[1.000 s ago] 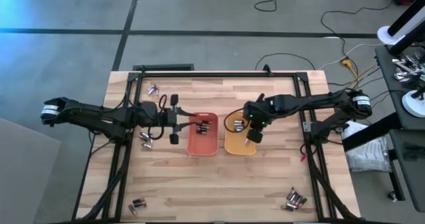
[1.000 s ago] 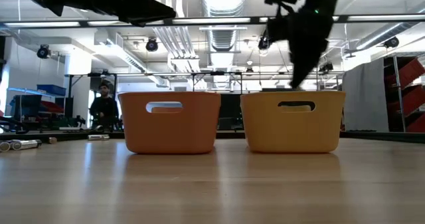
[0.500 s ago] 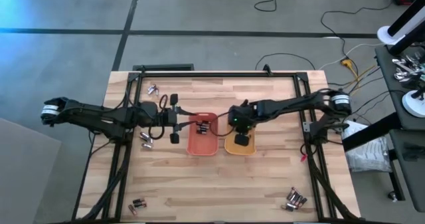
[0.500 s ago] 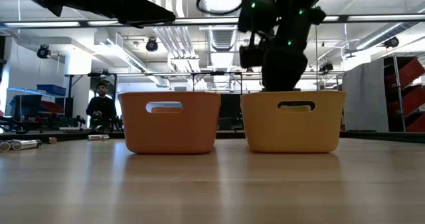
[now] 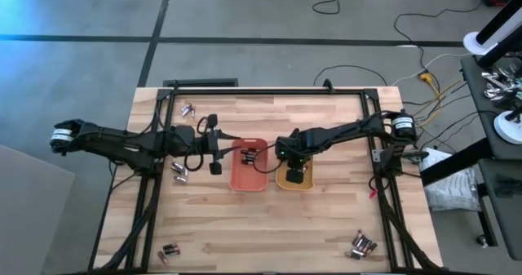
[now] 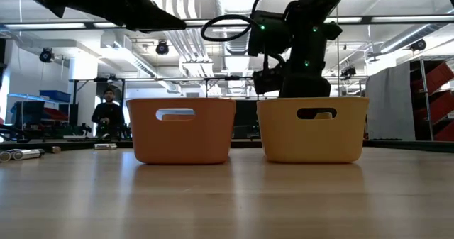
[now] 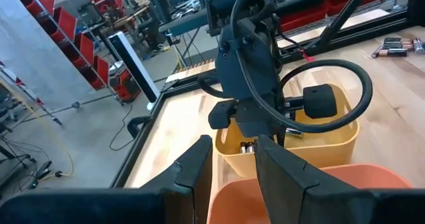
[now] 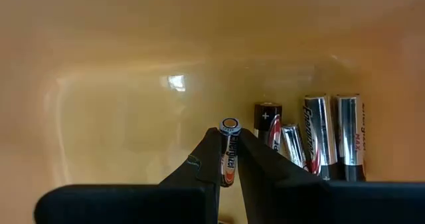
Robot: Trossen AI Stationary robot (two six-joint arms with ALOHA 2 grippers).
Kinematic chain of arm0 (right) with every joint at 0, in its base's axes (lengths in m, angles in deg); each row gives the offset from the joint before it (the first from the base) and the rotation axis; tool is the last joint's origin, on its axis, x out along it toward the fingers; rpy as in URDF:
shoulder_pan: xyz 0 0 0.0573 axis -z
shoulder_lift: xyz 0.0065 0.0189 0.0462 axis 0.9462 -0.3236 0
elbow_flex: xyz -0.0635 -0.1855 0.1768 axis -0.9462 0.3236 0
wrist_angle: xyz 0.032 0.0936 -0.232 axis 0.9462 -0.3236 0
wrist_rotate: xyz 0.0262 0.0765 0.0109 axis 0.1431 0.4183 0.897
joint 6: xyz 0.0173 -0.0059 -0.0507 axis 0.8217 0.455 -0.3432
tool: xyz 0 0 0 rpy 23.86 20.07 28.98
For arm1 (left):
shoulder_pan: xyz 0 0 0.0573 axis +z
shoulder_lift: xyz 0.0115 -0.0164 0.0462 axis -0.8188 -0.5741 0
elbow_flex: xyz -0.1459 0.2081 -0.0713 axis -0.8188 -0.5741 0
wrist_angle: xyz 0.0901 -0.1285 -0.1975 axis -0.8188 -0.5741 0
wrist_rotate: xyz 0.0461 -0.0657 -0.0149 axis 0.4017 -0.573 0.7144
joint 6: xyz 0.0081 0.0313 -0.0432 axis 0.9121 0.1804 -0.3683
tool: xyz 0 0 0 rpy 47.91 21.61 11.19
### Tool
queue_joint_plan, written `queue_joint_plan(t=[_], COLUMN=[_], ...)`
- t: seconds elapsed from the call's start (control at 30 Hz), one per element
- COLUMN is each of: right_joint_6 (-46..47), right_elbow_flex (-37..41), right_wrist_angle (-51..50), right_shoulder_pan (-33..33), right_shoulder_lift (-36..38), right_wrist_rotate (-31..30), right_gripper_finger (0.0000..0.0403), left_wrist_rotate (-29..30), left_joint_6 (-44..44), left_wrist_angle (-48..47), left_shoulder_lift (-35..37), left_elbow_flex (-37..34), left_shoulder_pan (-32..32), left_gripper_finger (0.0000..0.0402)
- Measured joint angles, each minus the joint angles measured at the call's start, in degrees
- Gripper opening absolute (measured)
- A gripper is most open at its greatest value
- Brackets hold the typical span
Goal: Sort batteries
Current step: Put the black-silver battery into the orange bin, then put the black-silver battery into the yellow bin
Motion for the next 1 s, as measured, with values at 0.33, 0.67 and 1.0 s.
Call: queue_joint_plan(t=[0.33, 0.67, 1.0], right_joint_6=[1.33, 5.57, 3.91], right_elbow_flex=[-0.37, -0.25, 7.76], right_wrist_angle=[-0.65, 0.23, 24.5], right_shoulder_pan=[-0.39, -5.25, -20.58], right_shoulder_lift=[3.59, 13.82, 16.29], right_wrist_rotate=[0.02, -8.78, -20.98], right_gripper_finger=[0.0117, 0.0185, 0.0174], left_wrist_rotate=[0.0, 0.01, 0.01], left_joint_6=[-0.01, -0.43, -6.76], left_wrist_angle=[-0.06, -1.92, -6.29], left_shoulder_lift=[-0.12, -0.28, -0.32], left_elbow_flex=[0.01, -0.01, -0.01], left_shoulder_pan=[0.02, 0.02, 0.01], left_gripper_finger=[0.0095, 0.0095, 0.0095])
